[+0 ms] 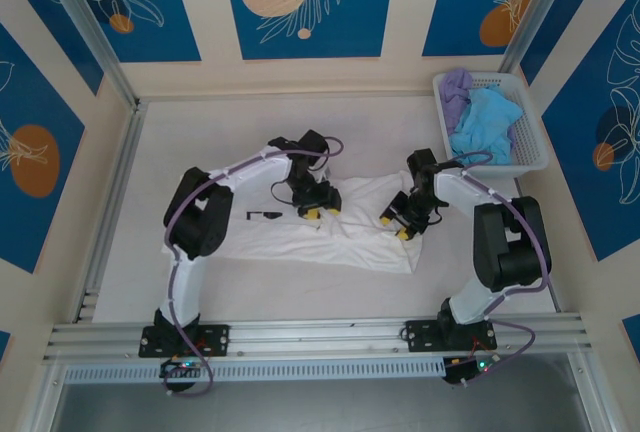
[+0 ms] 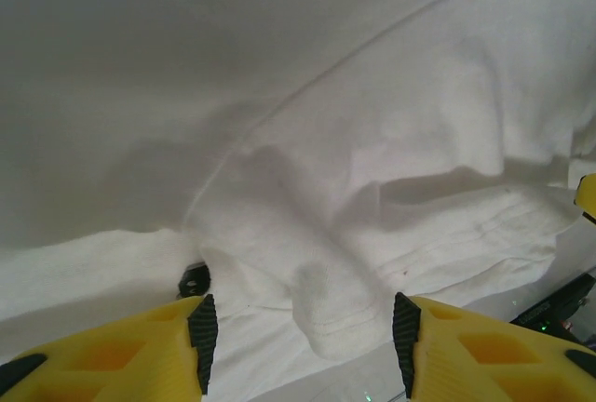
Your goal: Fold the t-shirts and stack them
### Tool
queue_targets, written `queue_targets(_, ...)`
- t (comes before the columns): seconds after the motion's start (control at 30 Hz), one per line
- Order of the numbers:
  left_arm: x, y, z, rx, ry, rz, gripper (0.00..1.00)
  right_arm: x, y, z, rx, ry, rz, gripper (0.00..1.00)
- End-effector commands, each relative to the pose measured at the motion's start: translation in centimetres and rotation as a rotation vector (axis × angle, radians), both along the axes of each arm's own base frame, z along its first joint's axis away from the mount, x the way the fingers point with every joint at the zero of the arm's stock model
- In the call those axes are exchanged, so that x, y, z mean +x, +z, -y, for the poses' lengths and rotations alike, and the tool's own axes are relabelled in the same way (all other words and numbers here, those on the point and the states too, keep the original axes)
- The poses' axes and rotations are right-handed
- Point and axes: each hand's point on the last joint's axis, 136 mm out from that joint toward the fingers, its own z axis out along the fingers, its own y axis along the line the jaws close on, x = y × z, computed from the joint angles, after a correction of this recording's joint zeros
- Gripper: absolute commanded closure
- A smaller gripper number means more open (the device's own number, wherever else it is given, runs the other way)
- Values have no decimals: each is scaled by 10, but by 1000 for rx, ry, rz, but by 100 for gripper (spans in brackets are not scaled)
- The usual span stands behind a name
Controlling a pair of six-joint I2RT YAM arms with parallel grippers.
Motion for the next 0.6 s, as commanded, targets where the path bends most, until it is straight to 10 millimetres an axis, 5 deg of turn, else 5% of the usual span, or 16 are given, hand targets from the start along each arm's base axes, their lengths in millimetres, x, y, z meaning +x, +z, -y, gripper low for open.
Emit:
queue_targets(0.0,-5,8,16,-29,17,-44,46,0,-1,-7,46,-27,-18,56)
queue_targets(0.3,-12,-18,11,86,18,-28,55,-3,-6,-10,55,12,-10,90)
queue_targets(0.57,-7,-16,2,113,-7,6,55,-39,5,-17,5,108,19,99)
